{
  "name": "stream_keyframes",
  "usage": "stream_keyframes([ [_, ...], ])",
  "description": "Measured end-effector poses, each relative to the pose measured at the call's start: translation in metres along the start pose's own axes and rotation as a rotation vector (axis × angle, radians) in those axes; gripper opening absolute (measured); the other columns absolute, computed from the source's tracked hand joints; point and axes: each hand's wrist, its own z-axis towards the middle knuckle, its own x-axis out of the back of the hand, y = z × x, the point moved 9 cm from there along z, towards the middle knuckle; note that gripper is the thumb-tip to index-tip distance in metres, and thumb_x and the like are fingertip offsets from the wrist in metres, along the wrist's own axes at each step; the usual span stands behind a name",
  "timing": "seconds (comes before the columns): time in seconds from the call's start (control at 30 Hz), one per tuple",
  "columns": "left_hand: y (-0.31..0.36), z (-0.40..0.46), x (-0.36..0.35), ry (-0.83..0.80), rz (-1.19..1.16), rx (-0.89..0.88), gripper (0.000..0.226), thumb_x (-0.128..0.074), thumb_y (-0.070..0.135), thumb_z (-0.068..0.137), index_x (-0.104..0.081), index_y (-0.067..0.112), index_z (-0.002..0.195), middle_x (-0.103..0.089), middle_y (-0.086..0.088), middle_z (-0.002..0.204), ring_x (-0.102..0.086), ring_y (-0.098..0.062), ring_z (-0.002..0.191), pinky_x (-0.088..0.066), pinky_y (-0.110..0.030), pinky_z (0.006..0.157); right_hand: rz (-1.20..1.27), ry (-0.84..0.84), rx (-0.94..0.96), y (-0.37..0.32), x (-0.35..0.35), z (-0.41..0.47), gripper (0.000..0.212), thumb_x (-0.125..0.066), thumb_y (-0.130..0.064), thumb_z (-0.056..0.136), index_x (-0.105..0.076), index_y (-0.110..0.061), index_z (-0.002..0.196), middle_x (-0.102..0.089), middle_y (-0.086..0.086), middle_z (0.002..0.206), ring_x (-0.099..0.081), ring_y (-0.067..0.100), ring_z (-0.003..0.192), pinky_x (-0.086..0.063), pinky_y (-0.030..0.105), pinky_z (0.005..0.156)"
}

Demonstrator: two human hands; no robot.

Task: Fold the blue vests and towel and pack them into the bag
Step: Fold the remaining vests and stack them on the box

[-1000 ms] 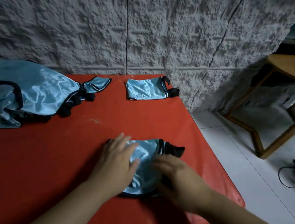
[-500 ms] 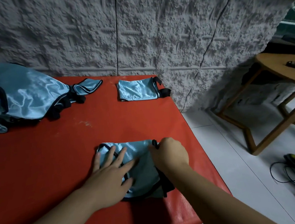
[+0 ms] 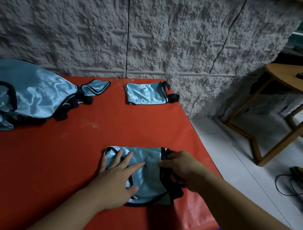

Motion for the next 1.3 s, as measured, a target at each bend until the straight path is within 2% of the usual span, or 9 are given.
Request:
stream_keyframes([
  [0.3, 0.013, -0.004, 0.007, 0.022, 0.013, -0.038, 0.066, -0.049, 0.046, 0.097, -0.012, 0.060, 0.150, 0.014, 0.010, 0.167, 0.038, -0.014, 0.145, 0.026, -0.059, 0.114, 0.098, -0.026, -0.008, 0.020, 0.008, -0.025, 0.021, -0.072, -0.005, 0.089, -0.059, -0.008, 0.072, -0.050, 0.002, 0.044, -0.030, 0.014, 0.035, -0.017, 0.018, 0.041],
  [0.43, 0.046, -0.012, 0.007, 0.039, 0.065, -0.193, 0.055, -0.044, 0.047, 0.098, -0.029, 0.051, 0.150, 0.011, 0.011, 0.167, 0.035, -0.009, 0.146, 0.023, -0.055, 0.118, 0.041, 0.048, 0.020, 0.020, 0.006, -0.033, 0.030, -0.070, -0.026, 0.095, -0.063, -0.005, 0.075, -0.057, 0.016, 0.057, -0.036, 0.015, 0.032, -0.021, 0.018, 0.038],
  [0.57, 0.056, -0.015, -0.015, -0.141, -0.022, -0.282, 0.015, -0.043, 0.044, 0.101, -0.053, 0.052, 0.110, 0.001, 0.013, 0.168, 0.031, -0.008, 0.148, 0.019, -0.050, 0.121, -0.270, 0.098, 0.119, 0.013, -0.004, -0.033, 0.030, -0.080, -0.027, 0.082, -0.066, -0.008, 0.064, -0.066, 0.011, 0.055, -0.046, 0.006, 0.032, -0.032, 0.023, 0.036],
  [0.7, 0.048, -0.010, -0.003, -0.131, -0.345, -0.290, 0.015, -0.058, 0.043, 0.096, -0.071, 0.046, 0.088, -0.035, 0.018, 0.159, -0.004, 0.008, 0.150, 0.014, -0.043, 0.123, -0.602, 0.085, 0.048, 0.021, -0.002, -0.029, 0.022, -0.078, -0.019, 0.066, -0.067, -0.006, 0.079, -0.073, 0.010, 0.070, -0.068, 0.021, 0.057, -0.048, 0.031, 0.045],
  [0.77, 0.033, -0.004, 0.019, 0.062, -0.555, -0.202, 0.022, -0.065, 0.052, 0.084, -0.079, 0.036, 0.087, -0.064, 0.018, 0.131, -0.044, 0.013, 0.131, -0.011, -0.035, 0.126, -0.757, 0.157, 0.025, 0.019, 0.009, -0.031, 0.036, -0.077, -0.025, 0.066, -0.065, -0.013, 0.098, -0.074, 0.005, 0.089, -0.072, 0.025, 0.081, -0.057, 0.034, 0.062],
  [0.83, 0.006, -0.006, 0.048, 0.406, -0.577, -0.057, 0.031, -0.063, 0.056, 0.076, -0.077, 0.028, 0.076, -0.073, 0.018, 0.089, -0.067, 0.002, 0.091, -0.050, -0.031, 0.098, -0.716, 0.273, 0.045, 0.010, 0.019, -0.037, 0.056, -0.076, -0.046, 0.065, -0.055, -0.020, 0.110, -0.069, -0.002, 0.100, -0.069, 0.022, 0.091, -0.056, 0.034, 0.070],
  [0.93, -0.028, -0.019, 0.072, 0.707, -0.239, 0.252, 0.025, -0.073, 0.050, 0.080, -0.068, 0.026, 0.079, -0.063, 0.008, 0.082, -0.063, -0.016, 0.079, -0.053, -0.037, 0.075, -0.614, 0.402, -0.011, 0.008, 0.025, -0.034, 0.081, -0.050, -0.081, 0.057, -0.057, -0.020, 0.109, -0.067, -0.001, 0.096, -0.068, 0.023, 0.088, -0.053, 0.032, 0.069],
  [1.07, -0.062, -0.013, 0.049, 0.357, -0.006, 0.641, 0.058, -0.069, 0.063, 0.080, -0.056, 0.014, 0.108, -0.063, -0.012, 0.113, -0.061, -0.033, 0.108, -0.048, -0.040, 0.089, -0.739, 0.335, -0.090, 0.017, 0.013, -0.023, 0.052, -0.063, -0.064, 0.073, -0.064, -0.018, 0.097, -0.062, -0.005, 0.080, -0.061, 0.019, 0.070, -0.039, 0.026, 0.050],
  [1.3, -0.059, -0.008, 0.051, 0.296, -0.210, 0.642, 0.043, -0.082, 0.045, 0.074, -0.056, 0.012, 0.062, -0.063, 0.001, 0.065, -0.064, -0.024, 0.068, -0.040, -0.029, 0.054, -0.638, 0.386, -0.087, 0.018, 0.018, -0.015, 0.023, -0.071, -0.037, 0.068, -0.058, -0.019, 0.073, -0.064, -0.003, 0.072, -0.065, 0.023, 0.077, -0.050, 0.030, 0.056],
])
